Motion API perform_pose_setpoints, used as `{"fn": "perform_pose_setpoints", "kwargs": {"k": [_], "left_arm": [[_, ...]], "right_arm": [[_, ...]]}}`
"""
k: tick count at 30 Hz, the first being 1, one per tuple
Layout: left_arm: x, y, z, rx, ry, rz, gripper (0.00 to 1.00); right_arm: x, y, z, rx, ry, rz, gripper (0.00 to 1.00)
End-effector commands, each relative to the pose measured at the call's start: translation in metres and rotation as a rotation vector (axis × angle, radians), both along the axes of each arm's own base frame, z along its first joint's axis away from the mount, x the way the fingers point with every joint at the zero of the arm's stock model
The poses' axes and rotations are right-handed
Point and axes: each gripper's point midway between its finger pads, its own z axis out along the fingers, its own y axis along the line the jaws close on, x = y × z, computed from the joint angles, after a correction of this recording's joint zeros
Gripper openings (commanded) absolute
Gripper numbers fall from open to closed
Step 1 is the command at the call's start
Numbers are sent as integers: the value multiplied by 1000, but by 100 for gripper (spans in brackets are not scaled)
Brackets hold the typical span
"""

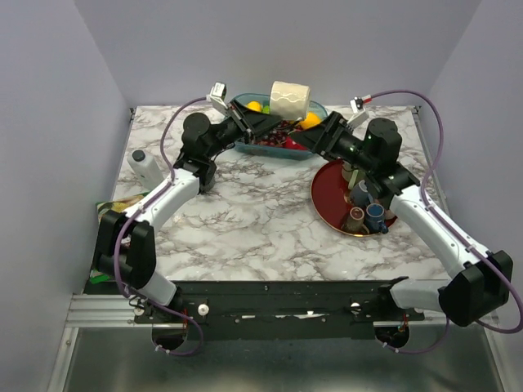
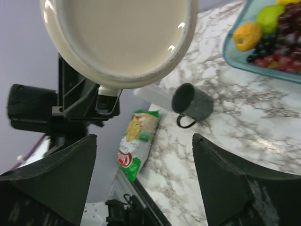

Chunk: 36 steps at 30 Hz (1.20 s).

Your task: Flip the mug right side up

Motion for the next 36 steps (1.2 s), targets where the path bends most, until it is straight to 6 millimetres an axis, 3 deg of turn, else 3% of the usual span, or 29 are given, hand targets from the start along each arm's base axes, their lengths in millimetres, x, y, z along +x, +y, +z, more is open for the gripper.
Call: {"fn": "perform_pose_setpoints", "kwargs": {"k": [1, 2, 6, 8, 9, 14, 20, 25, 29, 36], "left_arm": [[3, 25, -13, 311, -130, 182, 0], [7, 34, -14, 393, -182, 245, 0], [13, 62, -57, 657, -151, 354, 0], [13, 75, -74, 773, -144, 400, 0], [16, 88, -92, 891, -141, 440, 0], [12, 109, -138, 1204, -158, 514, 0], [18, 128, -182, 1360, -126, 590, 0], [25, 132, -206, 1450, -142, 620, 0], [27, 133, -236, 1511, -107, 594, 0], [29, 137, -262, 1538, -124, 604, 0]], "right_arm": [[3, -38, -29, -152, 82, -174, 96], [7, -49, -34, -184, 92, -234, 100], [3, -71, -53, -287, 144, -311, 100], [5, -78, -55, -320, 145, -343, 100], [4, -81, -60, -339, 163, -351, 100], [8, -90, -67, -405, 186, -383, 100], [8, -88, -82, -430, 235, -368, 100], [5, -89, -92, -439, 266, -366, 100], [3, -91, -97, -450, 280, -367, 100], [0, -94, -103, -465, 299, -374, 100]]}}
